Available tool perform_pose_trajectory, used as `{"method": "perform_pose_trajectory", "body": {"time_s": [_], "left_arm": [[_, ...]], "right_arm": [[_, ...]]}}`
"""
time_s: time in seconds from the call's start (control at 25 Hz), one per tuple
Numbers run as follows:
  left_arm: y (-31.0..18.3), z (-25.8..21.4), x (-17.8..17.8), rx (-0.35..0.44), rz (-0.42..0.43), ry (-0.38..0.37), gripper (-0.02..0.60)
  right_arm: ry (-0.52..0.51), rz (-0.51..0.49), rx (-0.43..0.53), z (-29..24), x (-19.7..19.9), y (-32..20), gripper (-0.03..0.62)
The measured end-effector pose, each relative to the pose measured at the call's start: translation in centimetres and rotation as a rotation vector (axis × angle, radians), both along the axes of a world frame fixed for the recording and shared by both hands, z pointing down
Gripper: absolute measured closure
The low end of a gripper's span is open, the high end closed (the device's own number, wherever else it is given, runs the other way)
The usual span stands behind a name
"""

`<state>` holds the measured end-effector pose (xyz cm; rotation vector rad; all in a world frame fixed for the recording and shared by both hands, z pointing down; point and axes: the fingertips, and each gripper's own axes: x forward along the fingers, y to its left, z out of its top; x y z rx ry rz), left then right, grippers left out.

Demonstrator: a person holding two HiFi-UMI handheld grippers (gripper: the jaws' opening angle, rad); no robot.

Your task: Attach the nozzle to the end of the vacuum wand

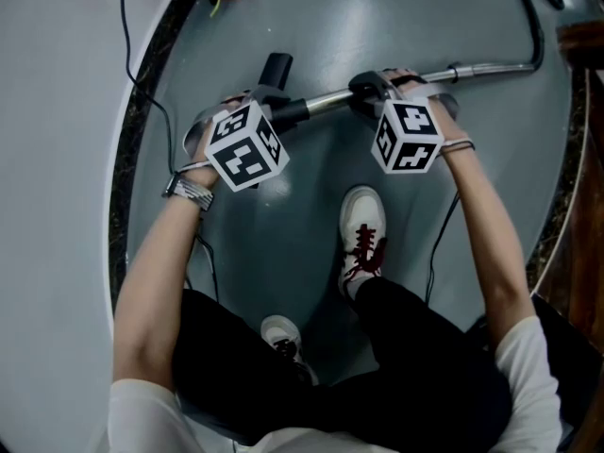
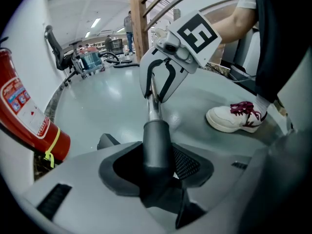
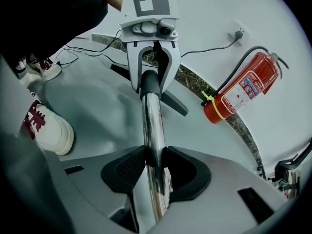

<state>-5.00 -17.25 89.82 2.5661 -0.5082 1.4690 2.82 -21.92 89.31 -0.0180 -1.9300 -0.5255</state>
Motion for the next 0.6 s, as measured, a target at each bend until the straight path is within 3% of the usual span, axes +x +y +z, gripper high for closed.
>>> {"method": "perform_pose_trajectory", "body": {"time_s": [0.16, 0.32, 0.6], "left_arm": [[-0.14, -0.26, 0.01, -0.056, -0.027, 0.057, 0.400], [-0.20, -0.27, 0.02, -0.072, -0.017, 0.056, 0.400], [-0.29, -0.13, 0.31, 0.062, 0.023, -0.023, 0.400]], "right_arm": [[-0.005, -0.004, 0.010, -0.35, -0.23, -0.12, 0.441], [-0.001, -0.013, 0.015, -0.08, -0.33, 0.00, 0.442], [0.003, -0.009, 0.026, 0.22, -0.19, 0.05, 0.444]]}}
